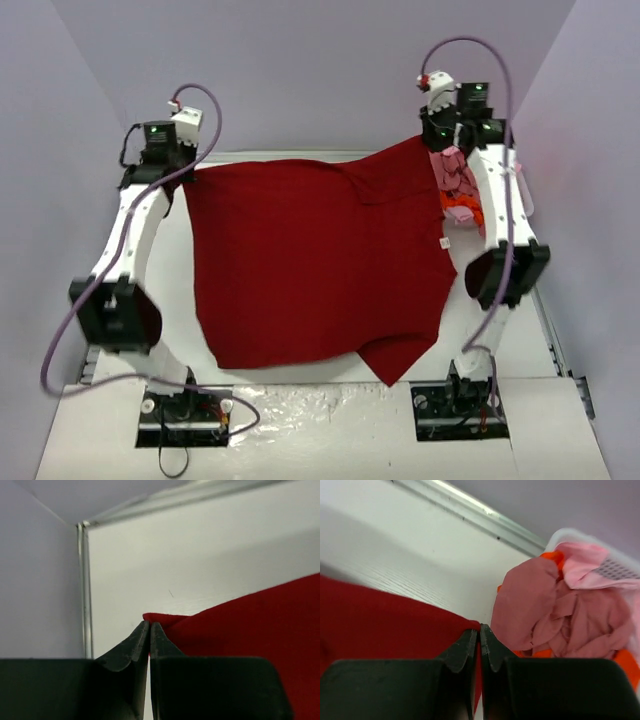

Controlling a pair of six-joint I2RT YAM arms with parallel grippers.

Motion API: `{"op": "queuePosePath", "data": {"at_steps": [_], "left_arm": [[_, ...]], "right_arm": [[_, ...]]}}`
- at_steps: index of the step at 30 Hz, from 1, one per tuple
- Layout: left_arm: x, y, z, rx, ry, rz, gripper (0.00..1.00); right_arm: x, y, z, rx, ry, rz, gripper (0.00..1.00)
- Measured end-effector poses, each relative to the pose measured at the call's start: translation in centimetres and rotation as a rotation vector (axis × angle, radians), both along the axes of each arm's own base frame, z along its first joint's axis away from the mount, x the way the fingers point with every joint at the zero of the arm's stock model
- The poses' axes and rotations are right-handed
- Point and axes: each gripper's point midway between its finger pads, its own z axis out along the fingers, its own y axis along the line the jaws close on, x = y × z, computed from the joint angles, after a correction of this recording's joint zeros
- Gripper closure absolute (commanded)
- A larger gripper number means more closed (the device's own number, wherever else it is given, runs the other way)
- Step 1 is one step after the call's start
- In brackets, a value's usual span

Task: Fold and stack the t-shirts
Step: Flatten out the tshirt

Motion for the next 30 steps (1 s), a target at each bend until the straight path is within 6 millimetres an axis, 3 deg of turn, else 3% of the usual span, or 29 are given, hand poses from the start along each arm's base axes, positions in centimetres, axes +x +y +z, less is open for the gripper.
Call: {"op": "queuePosePath", "data": {"at_steps": [3,4,5,6,7,9,10,13,15,17,22,26,30], "left_arm": [[3.7,0.6,-9.4,0.032,0.168,0.02,0.98],[4.5,0.8,-12.0,0.046,0.212,0.026,0.98],[5.2,1.0,-14.1,0.06,0.243,0.028,0.88],[5.8,1.4,-16.4,0.08,0.276,0.034,0.76],[6.5,1.6,-18.3,0.103,0.298,0.036,0.64],[7.6,2.3,-21.9,0.142,0.337,0.042,0.56],[7.9,2.5,-23.3,0.157,0.352,0.047,0.54],[8.1,3.1,-26.6,0.201,0.4,0.047,0.51],[7.5,3.4,-26.9,0.221,0.407,0.045,0.5],[7.1,3.5,-26.1,0.233,0.388,0.047,0.49],[4.8,3.7,-21.0,0.242,0.297,0.051,0.48],[2.7,3.7,-16.9,0.236,0.215,0.059,0.48],[1.0,3.7,-15.1,0.226,0.182,0.06,0.48]], "right_arm": [[2.5,1.3,-7.9,-0.072,0.14,0.006,0.96],[2.9,2.1,-10.0,-0.098,0.173,0.017,0.86],[3.2,2.7,-11.8,-0.12,0.199,0.027,0.7],[3.6,3.2,-13.4,-0.141,0.219,0.031,0.65],[4.1,3.8,-14.7,-0.157,0.228,0.037,0.64],[5.1,4.8,-17.4,-0.189,0.243,0.049,0.55],[5.5,4.9,-18.8,-0.204,0.257,0.044,0.5],[5.9,4.2,-22.7,-0.248,0.308,0.017,0.49],[5.4,3.5,-24.4,-0.265,0.342,0.002,0.49],[4.5,3.3,-25.2,-0.27,0.365,0.005,0.5],[1.4,3.0,-25.9,-0.264,0.409,0.053,0.51],[-0.2,4.5,-25.4,-0.252,0.408,0.123,0.52],[-0.5,6.8,-25.2,-0.249,0.385,0.194,0.52]]}}
